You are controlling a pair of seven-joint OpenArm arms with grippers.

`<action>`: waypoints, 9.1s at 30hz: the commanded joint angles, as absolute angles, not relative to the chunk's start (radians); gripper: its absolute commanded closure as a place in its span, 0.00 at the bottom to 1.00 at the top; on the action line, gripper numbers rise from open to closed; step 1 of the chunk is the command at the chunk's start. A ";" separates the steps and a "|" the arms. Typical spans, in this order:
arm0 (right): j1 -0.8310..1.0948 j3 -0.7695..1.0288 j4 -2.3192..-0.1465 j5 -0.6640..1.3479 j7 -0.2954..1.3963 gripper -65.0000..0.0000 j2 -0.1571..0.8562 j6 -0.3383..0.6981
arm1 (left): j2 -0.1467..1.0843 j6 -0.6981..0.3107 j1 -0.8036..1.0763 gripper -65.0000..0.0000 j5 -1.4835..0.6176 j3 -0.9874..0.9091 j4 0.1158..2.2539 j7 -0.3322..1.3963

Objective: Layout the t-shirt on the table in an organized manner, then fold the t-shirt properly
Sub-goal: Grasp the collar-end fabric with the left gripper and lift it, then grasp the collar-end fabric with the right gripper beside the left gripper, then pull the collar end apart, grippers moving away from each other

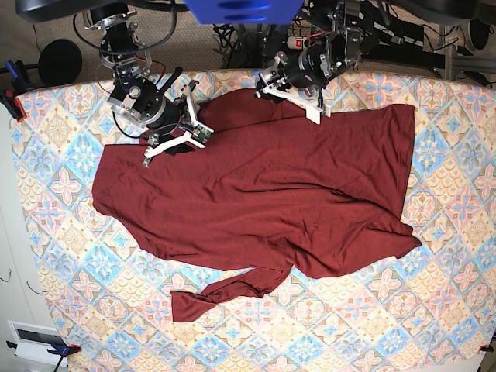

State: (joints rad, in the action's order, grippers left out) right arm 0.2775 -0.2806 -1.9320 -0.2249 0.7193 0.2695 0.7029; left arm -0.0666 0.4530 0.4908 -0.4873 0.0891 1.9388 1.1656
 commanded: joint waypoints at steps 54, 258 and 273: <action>0.268 -0.278 -1.951 -0.217 0.702 0.69 0.275 0.698 | 0.062 0.455 0.616 0.74 -0.467 0.134 2.049 1.218; -0.031 0.300 -1.596 -0.139 0.808 0.60 0.329 0.698 | 0.341 0.151 0.613 1.00 -1.471 -0.602 2.081 1.116; -0.027 0.300 -1.596 -0.139 0.808 0.60 0.328 0.698 | 0.239 0.151 0.492 1.00 -1.164 -0.449 1.902 1.113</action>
